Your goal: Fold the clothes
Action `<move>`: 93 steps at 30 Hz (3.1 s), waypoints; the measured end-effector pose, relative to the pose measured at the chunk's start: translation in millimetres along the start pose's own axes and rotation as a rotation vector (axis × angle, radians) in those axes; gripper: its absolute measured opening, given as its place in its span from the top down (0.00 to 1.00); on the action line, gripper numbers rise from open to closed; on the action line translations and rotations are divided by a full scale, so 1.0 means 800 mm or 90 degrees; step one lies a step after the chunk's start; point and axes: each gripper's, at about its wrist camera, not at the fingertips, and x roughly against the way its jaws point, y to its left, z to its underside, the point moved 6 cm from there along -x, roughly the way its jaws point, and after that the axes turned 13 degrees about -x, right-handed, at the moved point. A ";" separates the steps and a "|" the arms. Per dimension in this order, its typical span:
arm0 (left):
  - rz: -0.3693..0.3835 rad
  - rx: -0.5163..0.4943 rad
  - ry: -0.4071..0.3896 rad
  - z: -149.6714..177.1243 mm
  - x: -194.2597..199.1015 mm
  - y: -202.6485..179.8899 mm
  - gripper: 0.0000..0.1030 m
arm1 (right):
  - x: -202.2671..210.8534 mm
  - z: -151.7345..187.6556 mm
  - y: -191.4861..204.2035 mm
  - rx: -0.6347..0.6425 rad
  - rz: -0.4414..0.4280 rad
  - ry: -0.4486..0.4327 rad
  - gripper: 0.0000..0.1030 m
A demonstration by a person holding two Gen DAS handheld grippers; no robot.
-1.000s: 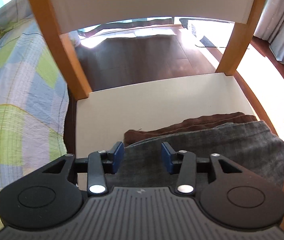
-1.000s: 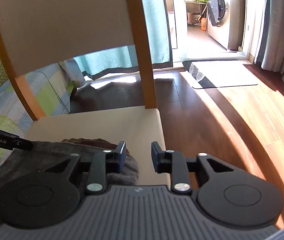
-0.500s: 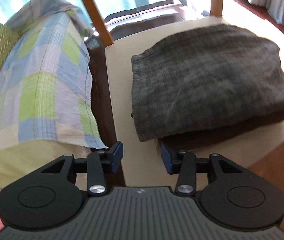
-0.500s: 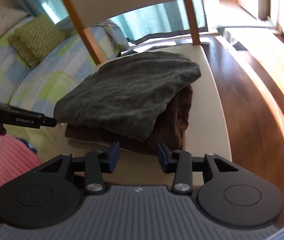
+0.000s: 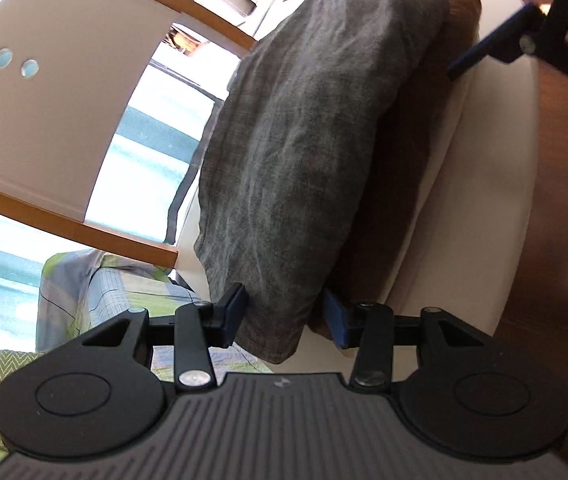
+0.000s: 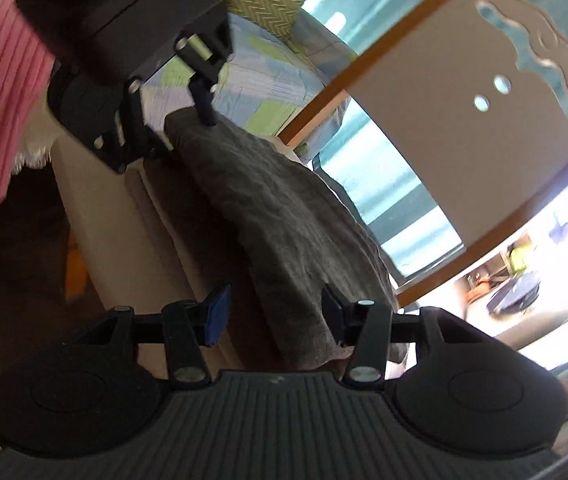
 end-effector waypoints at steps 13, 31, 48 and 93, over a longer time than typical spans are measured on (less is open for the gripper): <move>0.055 0.015 -0.078 -0.005 0.040 0.042 0.81 | 0.012 -0.039 -0.082 -0.011 -0.037 0.009 0.97; 0.084 0.179 0.060 0.044 0.055 0.026 0.56 | 0.040 0.019 -0.101 -0.058 -0.076 0.099 0.72; 0.235 0.609 0.098 0.051 0.016 0.082 0.45 | 0.037 0.022 -0.162 -0.452 -0.108 0.080 0.68; 0.077 0.730 0.162 0.090 0.134 -0.005 0.40 | 0.099 0.007 -0.041 -0.779 0.065 0.180 0.01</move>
